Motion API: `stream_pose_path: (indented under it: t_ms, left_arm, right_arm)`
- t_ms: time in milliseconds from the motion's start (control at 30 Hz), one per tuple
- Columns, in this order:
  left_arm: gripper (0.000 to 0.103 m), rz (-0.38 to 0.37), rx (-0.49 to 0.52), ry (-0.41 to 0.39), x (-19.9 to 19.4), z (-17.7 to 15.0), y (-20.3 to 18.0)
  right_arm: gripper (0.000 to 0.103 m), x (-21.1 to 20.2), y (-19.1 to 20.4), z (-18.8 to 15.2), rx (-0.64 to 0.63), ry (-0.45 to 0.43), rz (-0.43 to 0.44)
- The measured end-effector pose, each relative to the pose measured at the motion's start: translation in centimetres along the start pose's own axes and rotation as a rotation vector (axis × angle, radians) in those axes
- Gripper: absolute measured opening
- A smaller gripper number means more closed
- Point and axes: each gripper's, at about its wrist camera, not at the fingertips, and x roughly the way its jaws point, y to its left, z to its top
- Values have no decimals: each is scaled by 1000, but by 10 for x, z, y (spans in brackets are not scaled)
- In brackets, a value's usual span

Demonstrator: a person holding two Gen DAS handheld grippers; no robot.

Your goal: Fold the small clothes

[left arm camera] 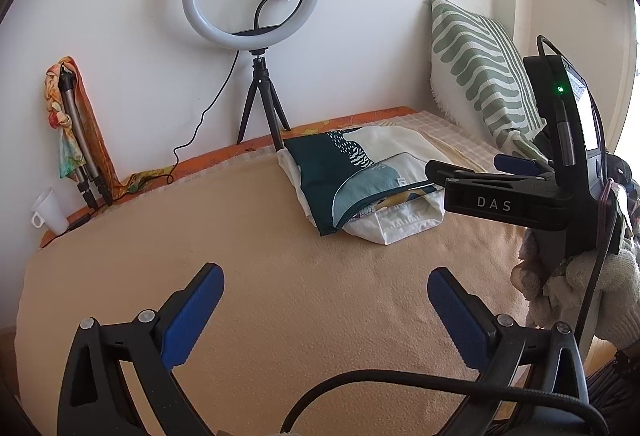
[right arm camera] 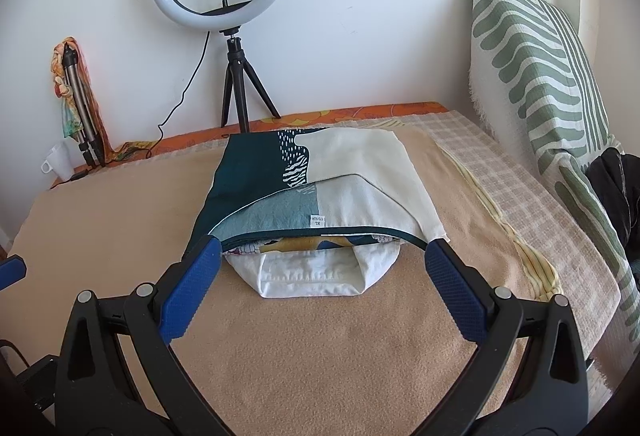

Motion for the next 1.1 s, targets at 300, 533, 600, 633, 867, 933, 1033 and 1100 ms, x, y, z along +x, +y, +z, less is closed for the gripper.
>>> stream_pose_path:
  t_ms: [300, 533, 600, 633, 867, 933, 1033, 1100]
  left_arm:
    - [103, 0, -1, -12, -2, 1, -1]
    - [103, -6, -5, -14, -3, 2, -1]
    - [103, -7, -1, -12, -3, 3, -2]
    - [103, -5, 0, -14, -3, 3, -2]
    - [103, -1, 0, -18, -4, 4, -4]
    - [103, -2, 1, -19, -4, 4, -4]
    - [103, -1, -1, -19, -4, 3, -3]
    - [103, 0, -1, -19, -4, 4, -3]
  right_arm:
    - [103, -1, 0, 2, 7, -6, 5]
    - [103, -2, 0, 1, 9, -5, 4]
    - [103, -1, 1, 2, 9, -4, 6]
    - [103, -1, 2, 2, 10, -3, 7]
    - [103, -2, 3, 1, 11, -2, 9]
    - [103, -2, 3, 0, 14, -1, 9]
    - [103, 0, 2, 1, 14, 3, 12]
    - [103, 0, 1, 1, 15, 3, 13]
